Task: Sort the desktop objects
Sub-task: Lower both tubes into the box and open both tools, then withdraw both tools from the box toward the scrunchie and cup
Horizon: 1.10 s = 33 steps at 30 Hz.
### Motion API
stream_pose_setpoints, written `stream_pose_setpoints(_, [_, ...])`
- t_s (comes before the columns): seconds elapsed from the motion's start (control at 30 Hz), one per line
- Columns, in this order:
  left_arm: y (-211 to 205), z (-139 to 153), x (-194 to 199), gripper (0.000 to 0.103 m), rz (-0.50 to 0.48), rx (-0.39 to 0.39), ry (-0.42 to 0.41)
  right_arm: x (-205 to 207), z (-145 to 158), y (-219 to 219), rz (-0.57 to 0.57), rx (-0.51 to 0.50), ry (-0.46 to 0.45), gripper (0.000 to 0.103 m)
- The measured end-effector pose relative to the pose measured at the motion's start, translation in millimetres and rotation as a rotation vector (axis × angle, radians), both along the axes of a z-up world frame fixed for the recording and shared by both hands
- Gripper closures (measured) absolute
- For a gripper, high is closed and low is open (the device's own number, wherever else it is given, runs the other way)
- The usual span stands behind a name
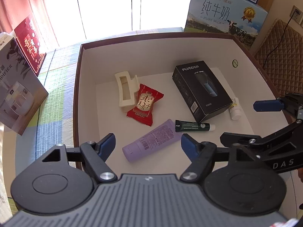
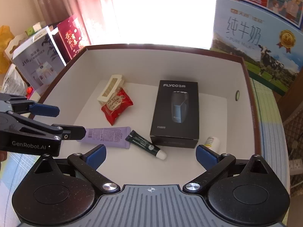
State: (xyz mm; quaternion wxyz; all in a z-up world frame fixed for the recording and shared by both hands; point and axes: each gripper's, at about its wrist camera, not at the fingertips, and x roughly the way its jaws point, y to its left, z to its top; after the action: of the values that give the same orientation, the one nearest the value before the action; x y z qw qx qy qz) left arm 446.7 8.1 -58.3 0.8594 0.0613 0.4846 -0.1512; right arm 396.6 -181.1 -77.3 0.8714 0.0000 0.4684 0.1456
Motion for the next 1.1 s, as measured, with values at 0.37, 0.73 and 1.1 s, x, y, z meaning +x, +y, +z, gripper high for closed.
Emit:
stream_pose_setpoints(0.37, [-8,19,-20,0.025,0.003,0.014,-0.037,-20,16,-7,-0.021,0.023,-0.016,0.002])
stream_pose_setpoints(0.73, [-11,39,-46,0.021,0.012,0.011,-0.083,-47,35,-10,-0.024,0.041,-0.063,0.002])
stream_pose_setpoints(1.1, [-16,53,-83,0.021,0.014,-0.003,-0.109,-85,51,-18,-0.015,0.075,-0.1,0.002])
